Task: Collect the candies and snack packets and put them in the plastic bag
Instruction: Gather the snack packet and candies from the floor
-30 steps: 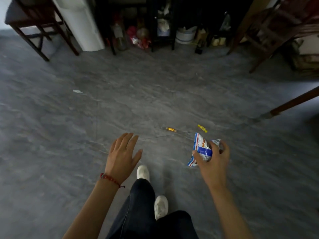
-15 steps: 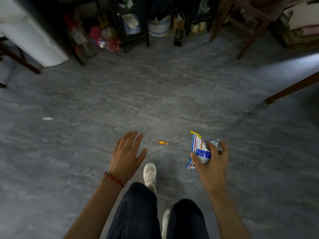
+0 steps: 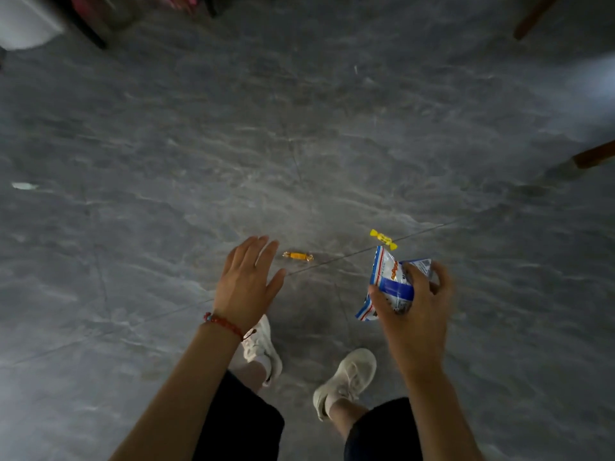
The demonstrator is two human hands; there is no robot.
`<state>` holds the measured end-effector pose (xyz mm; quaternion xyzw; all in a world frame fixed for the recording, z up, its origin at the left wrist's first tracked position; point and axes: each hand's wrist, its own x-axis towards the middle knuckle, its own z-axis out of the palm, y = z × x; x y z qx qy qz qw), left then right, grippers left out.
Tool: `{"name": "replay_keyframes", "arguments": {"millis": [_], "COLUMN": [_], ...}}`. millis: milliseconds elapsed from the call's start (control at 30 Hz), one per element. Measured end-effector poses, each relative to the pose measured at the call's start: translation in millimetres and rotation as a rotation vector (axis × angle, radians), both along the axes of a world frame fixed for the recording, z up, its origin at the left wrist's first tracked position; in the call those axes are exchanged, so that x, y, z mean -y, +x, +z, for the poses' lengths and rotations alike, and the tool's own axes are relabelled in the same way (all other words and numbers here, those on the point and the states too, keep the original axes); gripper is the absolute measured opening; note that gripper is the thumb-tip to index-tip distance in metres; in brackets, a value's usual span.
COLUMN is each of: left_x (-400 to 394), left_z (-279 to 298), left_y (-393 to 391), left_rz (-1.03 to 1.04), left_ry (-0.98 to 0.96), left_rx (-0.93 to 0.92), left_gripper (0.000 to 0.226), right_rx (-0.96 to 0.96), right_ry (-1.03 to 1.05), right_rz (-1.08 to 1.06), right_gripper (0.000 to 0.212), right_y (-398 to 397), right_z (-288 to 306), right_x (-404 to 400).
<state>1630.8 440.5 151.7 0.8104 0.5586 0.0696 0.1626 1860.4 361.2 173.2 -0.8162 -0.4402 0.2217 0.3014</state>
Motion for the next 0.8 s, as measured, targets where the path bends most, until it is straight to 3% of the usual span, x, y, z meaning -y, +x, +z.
{"name": "replay_keyframes", "arguments": {"millis": [467,633,800], "left_x": [-25.9,-23.8,-10.0], "left_z": [-372.9,-454.8,-486.2], "left_y": [12.6,17.7,13.2], "left_rz": [-0.018,-0.057,-0.047], "left_ry": [-0.195,-0.247,-0.148], "left_rx": [-0.083,-0.064,-0.051], "left_gripper": [0.047,0.038,0.034], "right_rx": [-0.055,-0.059,-0.07], "right_ry": [-0.051,-0.05,-0.044], "right_rz": [-0.043,-0.017,-0.018], "right_gripper": [0.055,0.057,0.057], "right_y": [0.3,-4.5,-11.2], "right_z": [-311.2,-380.9,-411.8], "right_x": [-6.2,-10.5,-7.3]}}
